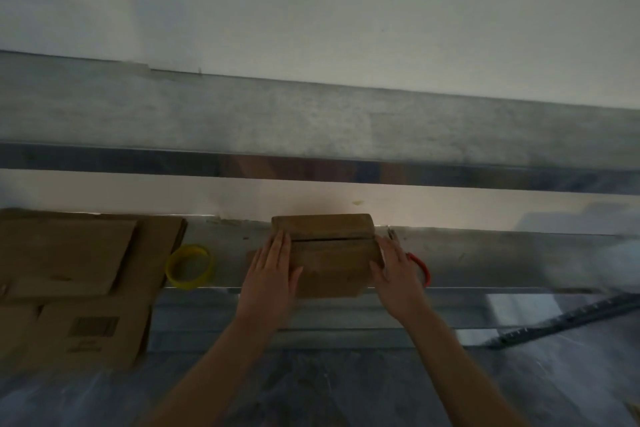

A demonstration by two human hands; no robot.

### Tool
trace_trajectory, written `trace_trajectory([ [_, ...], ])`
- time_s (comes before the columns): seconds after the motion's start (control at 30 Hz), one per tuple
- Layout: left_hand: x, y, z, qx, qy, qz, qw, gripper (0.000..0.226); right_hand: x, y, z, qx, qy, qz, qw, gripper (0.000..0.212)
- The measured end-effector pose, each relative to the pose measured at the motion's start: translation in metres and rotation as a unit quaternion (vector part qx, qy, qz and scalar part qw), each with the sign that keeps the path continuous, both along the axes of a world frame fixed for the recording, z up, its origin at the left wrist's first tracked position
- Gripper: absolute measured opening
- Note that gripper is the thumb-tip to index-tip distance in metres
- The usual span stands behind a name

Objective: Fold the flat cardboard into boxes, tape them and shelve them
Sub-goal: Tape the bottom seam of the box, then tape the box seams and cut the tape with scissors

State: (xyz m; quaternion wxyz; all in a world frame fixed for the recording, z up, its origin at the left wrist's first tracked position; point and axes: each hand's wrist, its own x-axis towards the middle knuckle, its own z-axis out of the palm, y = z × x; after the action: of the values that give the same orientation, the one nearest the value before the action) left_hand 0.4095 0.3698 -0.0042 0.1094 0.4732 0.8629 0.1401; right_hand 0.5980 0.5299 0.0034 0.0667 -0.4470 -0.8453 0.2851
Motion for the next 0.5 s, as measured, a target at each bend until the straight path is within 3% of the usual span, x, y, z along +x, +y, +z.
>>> trace_trajectory([
  [0.07, 0.001, 0.003, -0.003, 0.06, -0.135, 0.035, 0.988, 0.072, -0.004, 0.001, -0.002, -0.069, 0.045, 0.003, 0.997, 0.055],
  [0.17, 0.001, 0.006, -0.004, 0.139, -0.267, 0.086, 0.95, 0.077, -0.006, 0.002, -0.005, -0.062, 0.076, -0.015, 0.995, 0.054],
  [0.27, -0.004, 0.008, -0.003, 0.148, -0.301, 0.107, 0.936, 0.08, -0.007, 0.003, -0.009, -0.09, 0.093, -0.024, 0.991, 0.057],
  [0.4, -0.001, 0.004, -0.004, 0.137, -0.348, 0.084, 0.924, 0.087, -0.009, 0.008, -0.007, -0.145, 0.085, 0.015, 0.986, 0.08],
  [0.5, -0.008, -0.005, -0.003, 0.151, -0.344, 0.101, 0.921, 0.067, -0.01, 0.004, -0.009, -0.136, 0.097, -0.005, 0.986, 0.09],
])
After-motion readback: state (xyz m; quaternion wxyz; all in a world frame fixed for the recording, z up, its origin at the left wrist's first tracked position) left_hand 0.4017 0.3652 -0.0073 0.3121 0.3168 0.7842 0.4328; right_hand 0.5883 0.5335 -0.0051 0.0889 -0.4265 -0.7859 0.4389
